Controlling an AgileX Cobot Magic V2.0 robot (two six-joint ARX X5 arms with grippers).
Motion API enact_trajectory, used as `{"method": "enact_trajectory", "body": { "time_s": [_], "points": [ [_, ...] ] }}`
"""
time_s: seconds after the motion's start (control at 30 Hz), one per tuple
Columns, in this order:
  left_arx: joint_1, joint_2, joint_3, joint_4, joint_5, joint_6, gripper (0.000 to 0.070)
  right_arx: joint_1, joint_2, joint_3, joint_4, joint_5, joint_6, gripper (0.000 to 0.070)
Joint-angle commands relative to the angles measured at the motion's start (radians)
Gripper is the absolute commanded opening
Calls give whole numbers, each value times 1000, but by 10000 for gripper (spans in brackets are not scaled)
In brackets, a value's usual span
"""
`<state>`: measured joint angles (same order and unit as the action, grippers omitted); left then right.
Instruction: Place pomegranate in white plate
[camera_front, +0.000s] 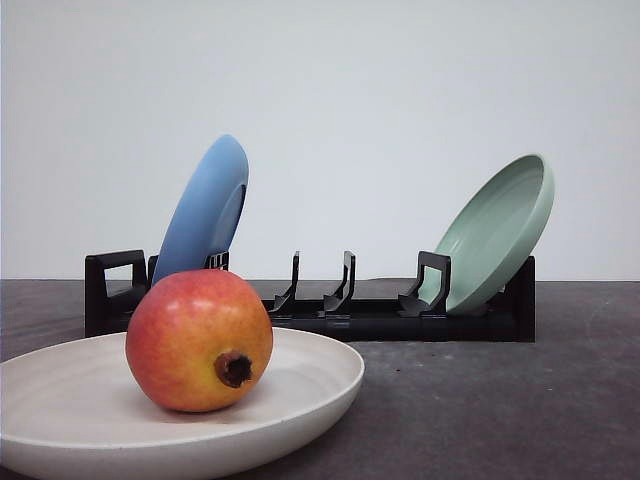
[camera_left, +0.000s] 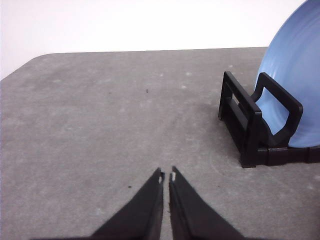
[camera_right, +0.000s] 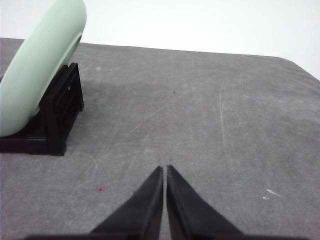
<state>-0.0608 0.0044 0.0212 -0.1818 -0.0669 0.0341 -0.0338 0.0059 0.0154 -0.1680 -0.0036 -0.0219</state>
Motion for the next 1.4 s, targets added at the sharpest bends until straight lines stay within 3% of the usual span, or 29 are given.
{"method": "enact_trajectory", "body": {
  "time_s": [0.0, 1.37],
  "points": [
    [2, -1, -10, -5, 4, 6, 0, -1, -2, -4, 10, 3, 12, 4],
    [2, -1, -9, -5, 4, 6, 0, -1, -2, -4, 11, 3, 12, 4]
  ]
}}
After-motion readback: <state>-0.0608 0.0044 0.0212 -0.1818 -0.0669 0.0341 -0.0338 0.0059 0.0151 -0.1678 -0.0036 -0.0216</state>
